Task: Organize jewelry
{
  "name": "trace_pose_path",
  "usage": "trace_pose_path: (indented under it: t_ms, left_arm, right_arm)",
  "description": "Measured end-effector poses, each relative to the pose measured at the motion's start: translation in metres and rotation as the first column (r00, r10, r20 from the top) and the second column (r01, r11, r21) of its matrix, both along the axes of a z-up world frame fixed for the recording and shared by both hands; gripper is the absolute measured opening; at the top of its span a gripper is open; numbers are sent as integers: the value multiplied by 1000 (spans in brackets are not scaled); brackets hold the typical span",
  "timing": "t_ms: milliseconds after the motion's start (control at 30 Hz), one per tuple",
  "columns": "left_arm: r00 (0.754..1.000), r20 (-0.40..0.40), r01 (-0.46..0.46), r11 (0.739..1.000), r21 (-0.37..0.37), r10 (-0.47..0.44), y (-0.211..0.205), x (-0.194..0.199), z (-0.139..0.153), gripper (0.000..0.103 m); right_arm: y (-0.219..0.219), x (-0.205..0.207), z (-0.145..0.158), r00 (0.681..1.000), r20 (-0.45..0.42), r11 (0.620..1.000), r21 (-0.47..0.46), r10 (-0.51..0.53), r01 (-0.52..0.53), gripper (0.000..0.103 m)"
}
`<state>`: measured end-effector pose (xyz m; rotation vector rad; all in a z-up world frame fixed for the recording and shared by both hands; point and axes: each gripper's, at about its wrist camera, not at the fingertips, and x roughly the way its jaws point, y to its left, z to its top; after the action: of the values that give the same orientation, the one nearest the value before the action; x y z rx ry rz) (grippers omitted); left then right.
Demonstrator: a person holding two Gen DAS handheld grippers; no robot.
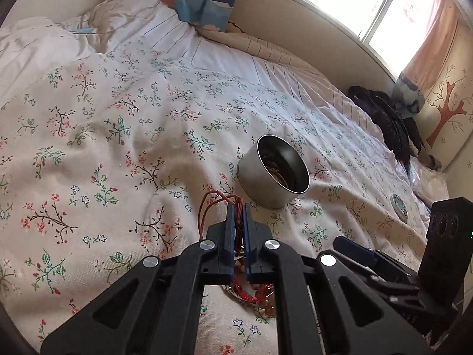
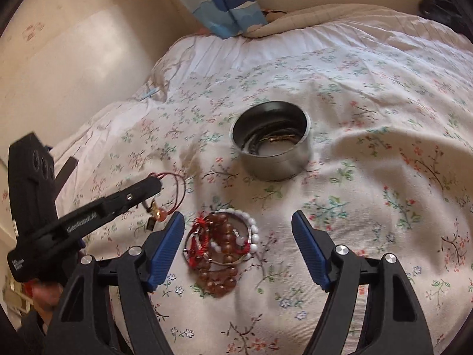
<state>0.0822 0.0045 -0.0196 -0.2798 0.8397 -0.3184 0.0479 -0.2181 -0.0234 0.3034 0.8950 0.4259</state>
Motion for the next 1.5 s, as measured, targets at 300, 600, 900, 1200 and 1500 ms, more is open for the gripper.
trace_pose_path:
  t_ms: [300, 600, 900, 1200, 1500]
  left_arm:
    - [1000, 1, -6, 1000, -26, 6, 8, 1, 2, 5]
    - [1000, 7, 2, 999, -37, -2, 7, 1, 4, 5]
    - [1000, 8, 2, 999, -42, -2, 8, 1, 4, 5]
    - [1000, 12, 4, 999, -45, -4, 8, 1, 5, 5]
    - [994, 92, 50, 999, 13, -51, -12, -6, 15, 5]
  right_arm:
    - [22, 5, -16, 995, -49, 996, -11, 88, -89, 40]
    - [34, 17, -32, 987, -103, 992, 7, 125, -125, 31]
    - [33, 17, -31, 989, -86, 992, 18, 123, -121, 5]
    - [3, 15, -18, 998, -44, 989, 141, 46, -40, 4]
    - [-38, 12, -1, 995, 22, 959, 270, -97, 87, 4]
